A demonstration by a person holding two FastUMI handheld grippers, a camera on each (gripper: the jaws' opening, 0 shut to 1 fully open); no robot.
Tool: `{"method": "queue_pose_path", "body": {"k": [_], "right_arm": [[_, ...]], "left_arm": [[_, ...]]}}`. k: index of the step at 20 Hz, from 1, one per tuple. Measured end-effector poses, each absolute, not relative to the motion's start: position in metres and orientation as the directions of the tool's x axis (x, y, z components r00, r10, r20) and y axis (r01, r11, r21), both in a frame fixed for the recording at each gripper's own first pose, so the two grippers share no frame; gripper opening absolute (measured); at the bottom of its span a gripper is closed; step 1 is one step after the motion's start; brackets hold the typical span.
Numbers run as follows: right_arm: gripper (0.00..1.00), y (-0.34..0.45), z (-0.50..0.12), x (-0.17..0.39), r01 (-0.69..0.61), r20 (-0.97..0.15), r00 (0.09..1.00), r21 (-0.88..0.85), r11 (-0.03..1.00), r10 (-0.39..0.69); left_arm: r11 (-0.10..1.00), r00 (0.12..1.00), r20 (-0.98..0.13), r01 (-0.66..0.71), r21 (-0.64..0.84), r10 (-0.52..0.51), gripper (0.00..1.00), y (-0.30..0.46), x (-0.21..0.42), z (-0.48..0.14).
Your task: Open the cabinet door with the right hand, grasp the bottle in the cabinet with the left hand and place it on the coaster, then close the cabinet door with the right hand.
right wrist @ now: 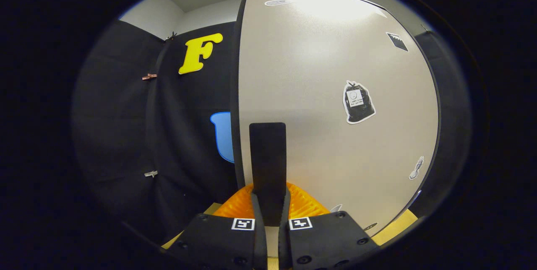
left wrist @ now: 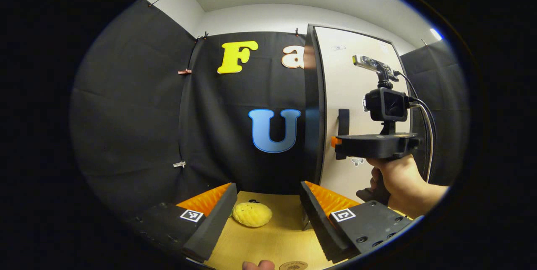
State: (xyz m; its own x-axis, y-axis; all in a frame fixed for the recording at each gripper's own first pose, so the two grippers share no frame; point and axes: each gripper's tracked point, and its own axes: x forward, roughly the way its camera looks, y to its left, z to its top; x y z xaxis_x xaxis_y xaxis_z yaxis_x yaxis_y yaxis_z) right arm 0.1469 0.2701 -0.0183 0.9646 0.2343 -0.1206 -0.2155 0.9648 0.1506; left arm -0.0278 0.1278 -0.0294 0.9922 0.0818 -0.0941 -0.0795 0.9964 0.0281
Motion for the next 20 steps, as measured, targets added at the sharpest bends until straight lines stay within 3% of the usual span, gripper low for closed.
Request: {"method": "queue_pose_path", "body": {"k": [20], "right_arm": [[0.14, 0.212, -0.003, 0.043, -0.351, -0.074, 0.925, 0.212, 0.912, 0.373]], "left_arm": [[0.995, 0.994, -0.076, -0.078, 0.060, 0.082, 0.94, 0.079, -0.055, -0.015]]}}
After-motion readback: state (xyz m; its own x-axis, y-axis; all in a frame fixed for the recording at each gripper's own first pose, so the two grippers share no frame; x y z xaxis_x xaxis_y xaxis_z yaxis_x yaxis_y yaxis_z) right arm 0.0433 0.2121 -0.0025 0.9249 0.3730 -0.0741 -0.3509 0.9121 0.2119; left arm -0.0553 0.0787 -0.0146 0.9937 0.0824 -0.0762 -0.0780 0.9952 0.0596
